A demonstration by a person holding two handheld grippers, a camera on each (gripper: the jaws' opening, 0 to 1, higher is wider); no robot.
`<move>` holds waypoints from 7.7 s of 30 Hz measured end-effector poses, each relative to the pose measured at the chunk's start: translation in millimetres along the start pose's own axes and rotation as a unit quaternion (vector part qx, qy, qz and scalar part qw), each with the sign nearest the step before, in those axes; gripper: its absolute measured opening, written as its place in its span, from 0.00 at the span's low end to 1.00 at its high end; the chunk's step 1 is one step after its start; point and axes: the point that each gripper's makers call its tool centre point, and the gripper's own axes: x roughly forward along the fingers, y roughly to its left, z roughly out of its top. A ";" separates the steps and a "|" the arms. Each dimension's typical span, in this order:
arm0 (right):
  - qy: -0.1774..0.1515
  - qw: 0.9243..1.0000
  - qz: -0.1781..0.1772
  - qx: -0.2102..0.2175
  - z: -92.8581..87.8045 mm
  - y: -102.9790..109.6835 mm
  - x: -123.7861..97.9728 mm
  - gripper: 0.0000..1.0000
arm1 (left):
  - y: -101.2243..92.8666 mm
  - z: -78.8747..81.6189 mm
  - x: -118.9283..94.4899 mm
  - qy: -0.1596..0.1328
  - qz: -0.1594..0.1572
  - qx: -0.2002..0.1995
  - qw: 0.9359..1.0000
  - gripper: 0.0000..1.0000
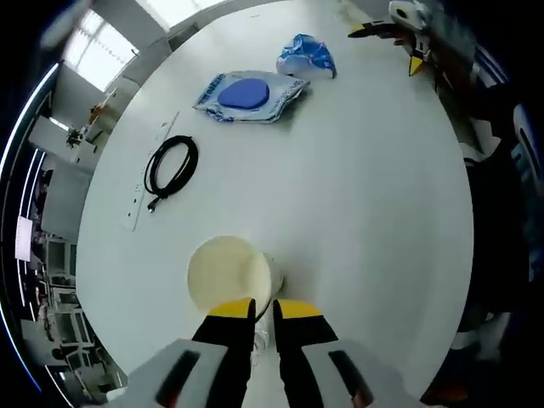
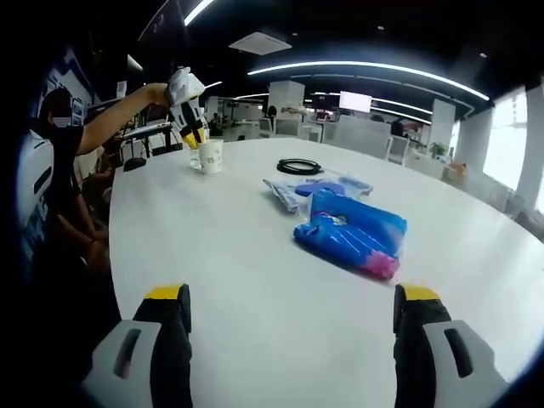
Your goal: Arrange the tabletop items into an orderly group along one side of the table until the central work area is clear of visible clutter.
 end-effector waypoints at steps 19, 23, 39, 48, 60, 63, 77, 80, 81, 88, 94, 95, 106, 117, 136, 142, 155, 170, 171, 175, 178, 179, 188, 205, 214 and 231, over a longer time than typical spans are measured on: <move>-0.003 1.000 -0.012 0.004 3.7 -4.7 -4.1 1.00 | 5.9 19.5 -16.9 -0.062 0.024 0.002 0.998 0.58; -0.003 1.000 -0.014 0.002 5.1 -5.2 -5.8 1.00 | 3.2 23.3 -17.5 -0.069 0.027 0.005 0.997 0.71; -0.005 1.000 -0.022 -0.013 17.3 -10.8 -10.7 1.00 | -1.9 54.5 -22.6 -0.174 0.043 -0.063 0.982 1.00; -0.006 0.999 -0.024 -0.026 31.2 -15.7 -8.3 1.00 | 9.5 68.6 -20.7 -0.233 0.093 -0.140 0.958 1.00; -0.021 0.998 -0.020 -0.059 68.5 -22.8 -1.2 0.99 | -11.9 109.7 -15.6 -0.281 0.085 -0.135 0.946 0.97; -0.022 0.997 -0.019 -0.070 77.7 -26.5 0.9 0.99 | -17.2 116.5 -12.6 -0.282 0.085 -0.142 0.945 0.97; -0.014 0.996 -0.027 -0.086 95.7 -50.8 17.6 0.96 | -33.2 141.2 -10.6 -0.309 0.099 -0.157 0.933 0.93; -0.005 0.994 -0.041 -0.100 99.1 -59.0 22.8 0.94 | -31.7 146.7 -10.0 -0.313 0.114 -0.163 0.929 0.90; -0.002 0.993 -0.050 -0.107 100.7 -63.5 24.6 0.94 | -30.7 150.0 -9.8 -0.318 0.119 -0.168 0.926 0.89; 0.010 0.992 -0.055 -0.116 108.4 -77.8 35.1 0.92 | -32.8 167.8 -0.2 -0.318 0.119 -0.169 0.925 0.89; 0.021 0.989 -0.068 -0.132 114.8 -87.1 42.4 0.89 | -32.7 176.6 8.7 -0.313 0.114 -0.166 0.928 0.87; 0.022 0.988 -0.066 -0.134 116.0 -86.6 43.7 0.89 | -31.9 177.4 10.3 -0.313 0.114 -0.166 0.928 0.85; 0.035 0.985 -0.064 -0.159 129.1 -102.9 63.2 0.85 | -25.5 190.6 29.6 -0.300 0.117 -0.174 0.931 0.82; 0.049 0.981 -0.053 -0.178 131.3 -109.7 82.5 0.84 | -32.6 209.6 34.6 -0.308 0.107 -0.175 0.929 0.79; 0.058 0.981 -0.064 -0.174 135.3 -128.8 95.9 0.78 | -29.9 206.9 42.5 -0.304 0.120 -0.171 0.930 0.74; 0.046 0.983 -0.065 -0.167 142.0 -136.4 109.8 0.76 | -33.3 209.4 46.9 -0.315 0.108 -0.191 0.923 0.71; 0.073 0.983 -0.055 -0.160 133.3 -150.2 151.2 0.70 | -31.5 215.8 62.4 -0.324 0.087 -0.195 0.922 0.65; 0.085 0.983 -0.043 -0.156 124.4 -155.7 181.7 0.62 | -47.0 212.4 70.6 -0.314 0.081 -0.216 0.921 0.61; 0.088 0.982 -0.045 -0.159 123.2 -156.9 182.5 0.62 | -45.7 212.0 70.8 -0.313 0.081 -0.218 0.921 0.61; 0.095 0.983 -0.043 -0.154 119.2 -159.9 185.5 0.62 | -45.4 214.7 70.5 -0.319 0.075 -0.226 0.917 0.60; 0.103 0.984 -0.041 -0.143 114.4 -161.0 189.3 0.59 | -45.8 218.2 72.8 -0.321 0.075 -0.220 0.918 0.58; 0.105 0.984 -0.037 -0.141 113.2 -160.1 190.2 0.56 | -45.8 218.9 73.2 -0.321 0.075 -0.219 0.918 0.58; 0.106 0.989 -0.012 -0.103 105.3 -151.9 203.8 0.43 | -37.7 223.6 76.3 -0.319 0.079 -0.201 0.923 0.51; 0.110 0.992 0.045 0.045 80.6 -127.2 226.8 0.21 | -36.2 230.6 93.7 -0.307 0.055 -0.165 0.936 0.43; 0.106 0.992 0.055 0.037 76.7 -117.1 223.6 0.05 | -37.9 225.9 99.1 -0.305 0.049 -0.164 0.937 0.23; 0.096 0.992 0.061 0.048 80.5 -101.9 216.2 0.00 | -47.2 221.8 94.7 -0.311 0.058 -0.149 0.937 0.01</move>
